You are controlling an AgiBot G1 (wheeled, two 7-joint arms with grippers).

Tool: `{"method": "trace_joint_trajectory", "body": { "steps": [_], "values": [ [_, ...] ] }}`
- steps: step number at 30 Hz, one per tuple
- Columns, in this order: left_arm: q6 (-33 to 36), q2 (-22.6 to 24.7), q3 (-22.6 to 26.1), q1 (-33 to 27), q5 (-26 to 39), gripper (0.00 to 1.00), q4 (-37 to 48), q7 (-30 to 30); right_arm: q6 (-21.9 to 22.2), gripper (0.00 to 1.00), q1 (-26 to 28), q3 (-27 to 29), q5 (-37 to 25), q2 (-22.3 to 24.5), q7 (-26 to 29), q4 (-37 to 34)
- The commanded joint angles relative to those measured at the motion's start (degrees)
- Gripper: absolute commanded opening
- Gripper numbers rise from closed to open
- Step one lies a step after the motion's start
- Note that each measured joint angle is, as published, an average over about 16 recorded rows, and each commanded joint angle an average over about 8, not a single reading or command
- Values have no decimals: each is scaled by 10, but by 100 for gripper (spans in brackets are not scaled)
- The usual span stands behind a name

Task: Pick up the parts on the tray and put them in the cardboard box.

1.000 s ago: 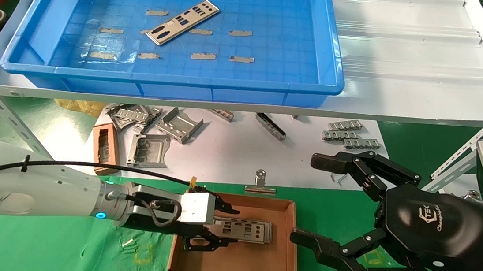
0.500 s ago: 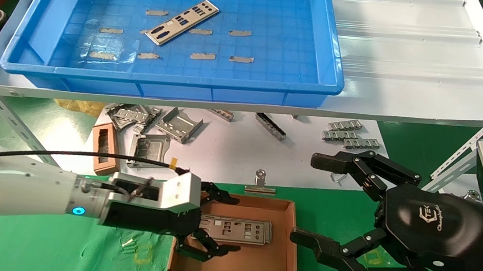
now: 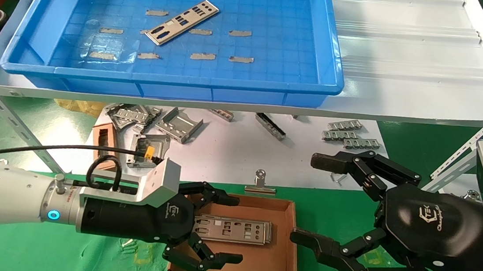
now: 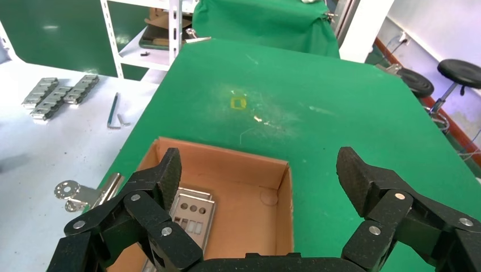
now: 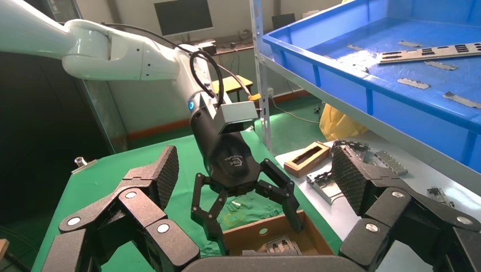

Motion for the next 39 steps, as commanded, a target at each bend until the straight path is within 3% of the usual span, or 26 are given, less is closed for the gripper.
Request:
{"method": "trace_joint_trajectory", "body": {
  "steps": [1,39],
  "values": [
    [-5,2,2,-1,5,100,0,3,0,100,0,0,0,0,0,0],
    [-5,-152,-202,120,-37,100,-266,-136,0,100,0,0,0,0,0,0]
  ]
}}
